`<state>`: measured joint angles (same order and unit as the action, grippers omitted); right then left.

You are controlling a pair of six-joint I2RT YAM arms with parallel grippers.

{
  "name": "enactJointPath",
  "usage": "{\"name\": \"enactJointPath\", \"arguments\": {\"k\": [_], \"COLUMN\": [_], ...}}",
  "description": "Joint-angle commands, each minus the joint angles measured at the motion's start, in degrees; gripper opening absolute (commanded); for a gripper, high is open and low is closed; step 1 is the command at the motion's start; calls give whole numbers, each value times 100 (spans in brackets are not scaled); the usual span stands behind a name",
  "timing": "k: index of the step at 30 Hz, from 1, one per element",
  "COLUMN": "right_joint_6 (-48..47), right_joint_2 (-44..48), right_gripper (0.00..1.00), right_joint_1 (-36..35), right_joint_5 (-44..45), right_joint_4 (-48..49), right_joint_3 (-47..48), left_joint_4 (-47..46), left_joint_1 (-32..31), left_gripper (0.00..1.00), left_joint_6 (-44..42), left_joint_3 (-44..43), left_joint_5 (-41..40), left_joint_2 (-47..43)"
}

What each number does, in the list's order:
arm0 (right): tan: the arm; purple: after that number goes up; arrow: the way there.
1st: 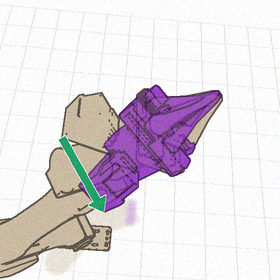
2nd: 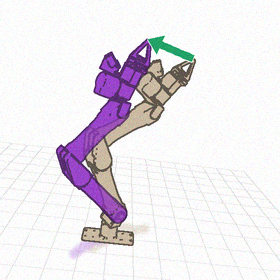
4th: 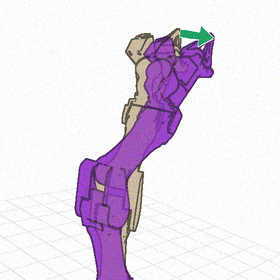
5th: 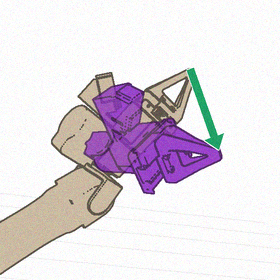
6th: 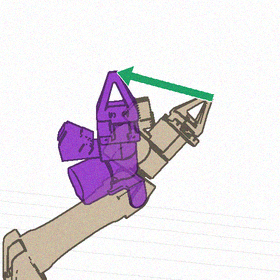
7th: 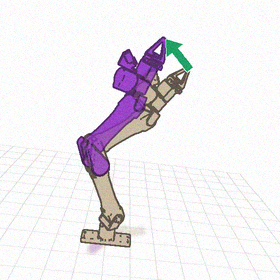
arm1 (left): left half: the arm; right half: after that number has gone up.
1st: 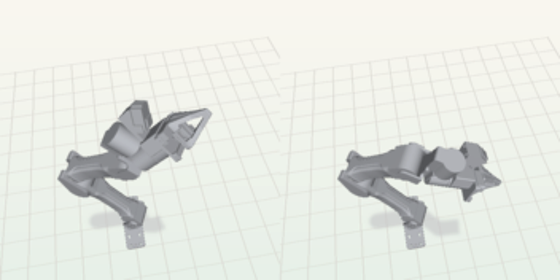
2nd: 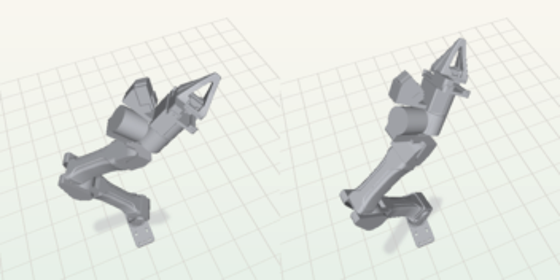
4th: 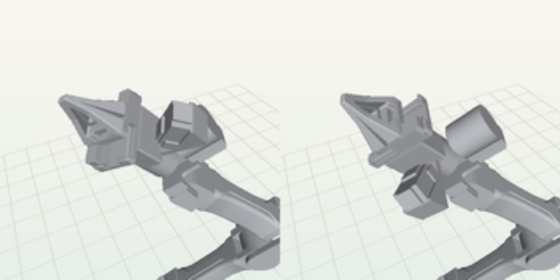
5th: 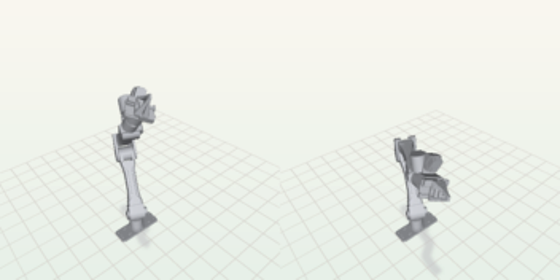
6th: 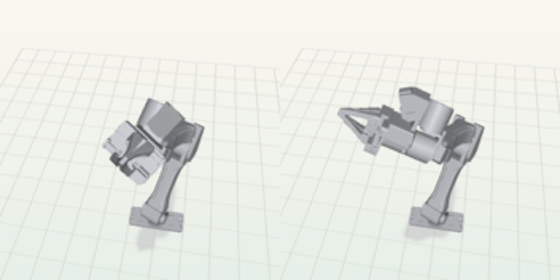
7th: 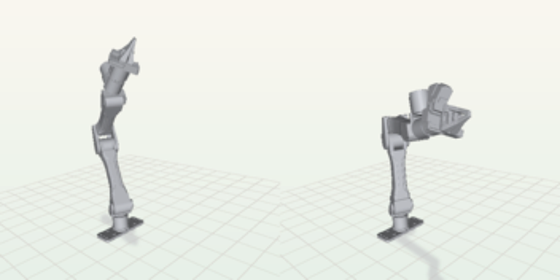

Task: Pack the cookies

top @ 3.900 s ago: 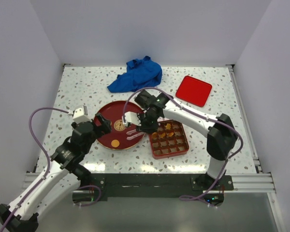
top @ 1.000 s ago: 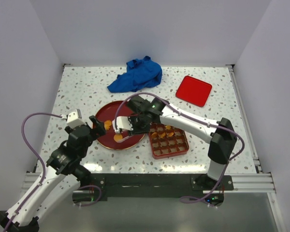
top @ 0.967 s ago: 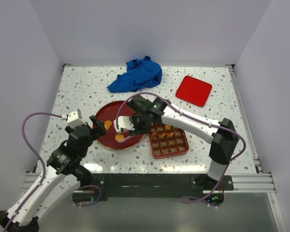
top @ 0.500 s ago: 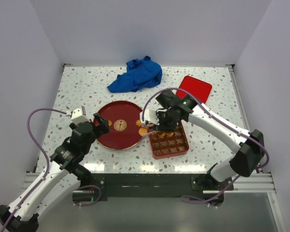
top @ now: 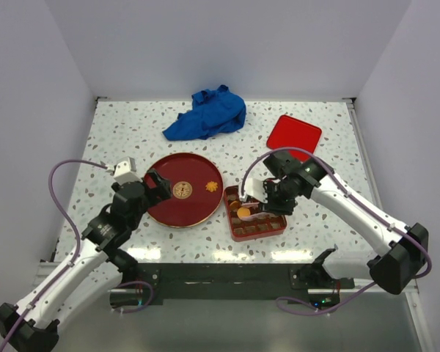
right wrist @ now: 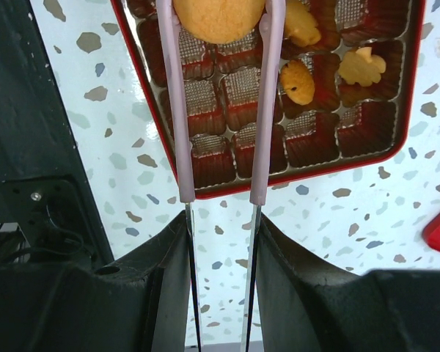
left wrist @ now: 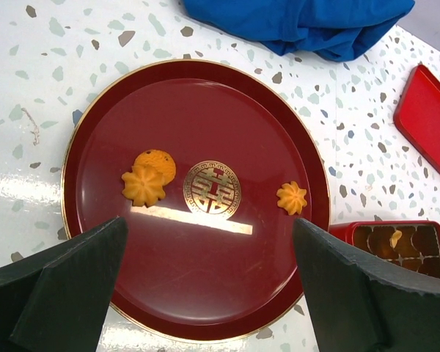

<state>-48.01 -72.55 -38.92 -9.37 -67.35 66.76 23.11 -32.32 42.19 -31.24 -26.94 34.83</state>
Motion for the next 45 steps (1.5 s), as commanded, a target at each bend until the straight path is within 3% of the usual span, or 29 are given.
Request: {"name": "enactJointPath", "arguments": {"k": [1, 29, 45], "right_joint_6": [46, 213, 231], "right_joint_2": [57, -725, -909], "right_gripper": [20, 22, 29], "right_joint_1": [33, -37, -186], "right_joint_5": [31, -215, -197], "right_joint_4": [11, 372, 407], "right_joint_3": [-76, 250, 250], "left_joint_4": [-325, -140, -158], "left_joint_1": [6, 6, 6], "left_gripper": [100, 100, 100], "left_joint_6": [-159, 17, 8], "left_joint_3": [39, 189, 206], "left_joint_5": [66, -4, -13], "left_joint_2": [-11, -266, -249]}}
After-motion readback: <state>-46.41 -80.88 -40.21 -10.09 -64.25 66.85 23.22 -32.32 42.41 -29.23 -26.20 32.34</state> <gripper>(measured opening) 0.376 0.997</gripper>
